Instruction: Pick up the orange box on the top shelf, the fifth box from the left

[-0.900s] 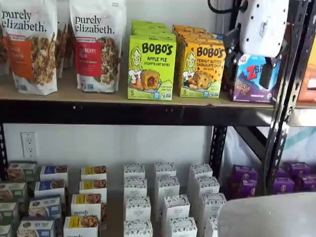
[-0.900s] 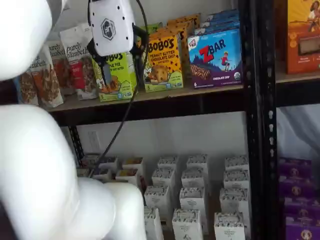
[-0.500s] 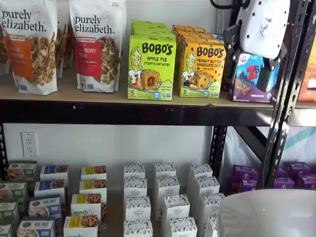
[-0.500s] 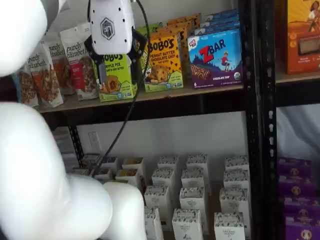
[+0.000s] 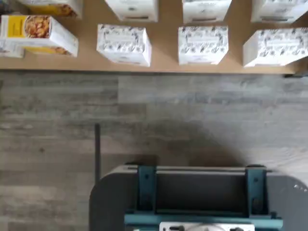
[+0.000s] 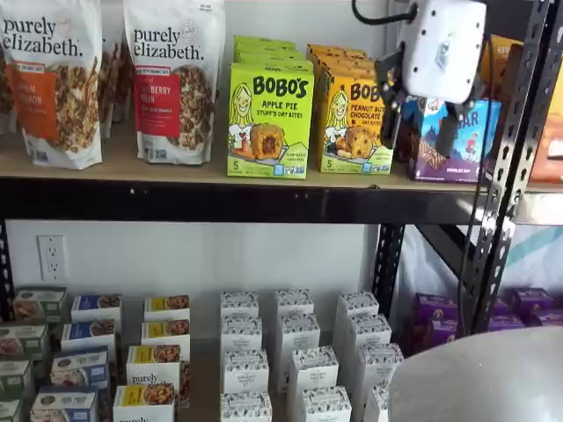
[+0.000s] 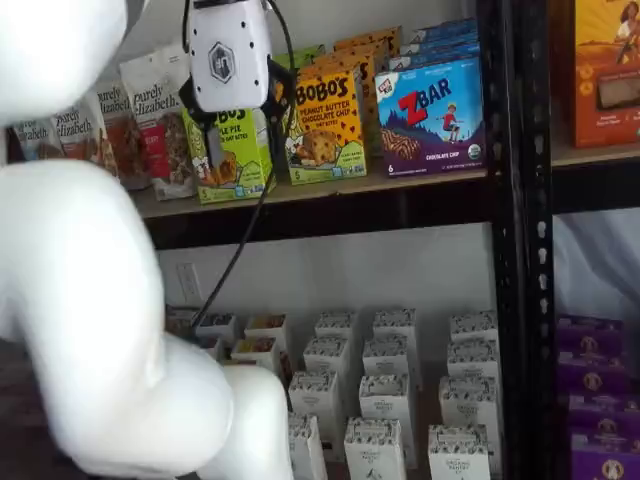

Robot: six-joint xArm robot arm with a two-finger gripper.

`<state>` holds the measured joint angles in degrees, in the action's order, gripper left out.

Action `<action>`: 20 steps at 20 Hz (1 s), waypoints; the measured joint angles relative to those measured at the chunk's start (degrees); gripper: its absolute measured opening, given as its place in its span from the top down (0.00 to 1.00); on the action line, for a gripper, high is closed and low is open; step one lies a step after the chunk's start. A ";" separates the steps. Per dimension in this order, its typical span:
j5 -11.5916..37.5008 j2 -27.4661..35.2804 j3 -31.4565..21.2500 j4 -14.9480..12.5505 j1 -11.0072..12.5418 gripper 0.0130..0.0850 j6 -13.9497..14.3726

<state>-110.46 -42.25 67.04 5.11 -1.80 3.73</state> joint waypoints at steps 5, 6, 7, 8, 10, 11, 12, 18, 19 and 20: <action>5.85 6.22 3.54 -2.52 -1.99 0.00 1.06; 6.84 7.37 4.38 -3.02 -2.04 0.00 0.98; 7.88 8.11 4.88 -4.16 -2.45 0.00 1.10; 9.42 8.99 5.43 -5.52 -2.82 0.00 1.18; 11.18 10.73 6.75 -5.56 -2.14 0.00 0.60; 11.65 11.55 7.43 -5.14 -1.67 0.00 0.21; 12.37 12.27 7.97 -4.58 -1.14 0.00 -0.21; 22.22 13.66 7.88 -1.78 0.83 0.00 -2.23; 24.32 13.77 7.73 -1.16 1.20 0.00 -2.72; 25.78 13.97 7.74 -0.90 1.41 0.00 -3.03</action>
<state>-84.68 -28.27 74.78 4.21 -0.40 0.70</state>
